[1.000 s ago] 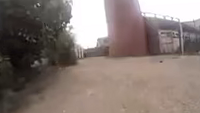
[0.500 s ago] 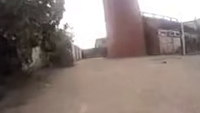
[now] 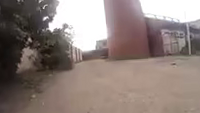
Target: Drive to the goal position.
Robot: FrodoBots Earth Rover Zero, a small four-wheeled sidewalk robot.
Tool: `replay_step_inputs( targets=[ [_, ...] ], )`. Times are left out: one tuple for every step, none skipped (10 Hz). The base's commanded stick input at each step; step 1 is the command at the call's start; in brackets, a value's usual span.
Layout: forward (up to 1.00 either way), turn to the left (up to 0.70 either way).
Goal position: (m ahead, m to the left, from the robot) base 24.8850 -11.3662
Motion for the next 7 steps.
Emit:
replay_step_inputs(
  targets=[
    [1.0, 0.0],
    [1.0, 0.0],
    [1.0, 0.0],
    [1.0, 0.0],
    [1.0, 0.0],
    [1.0, 0.0],
    [1.0, 0.0]
  ],
)
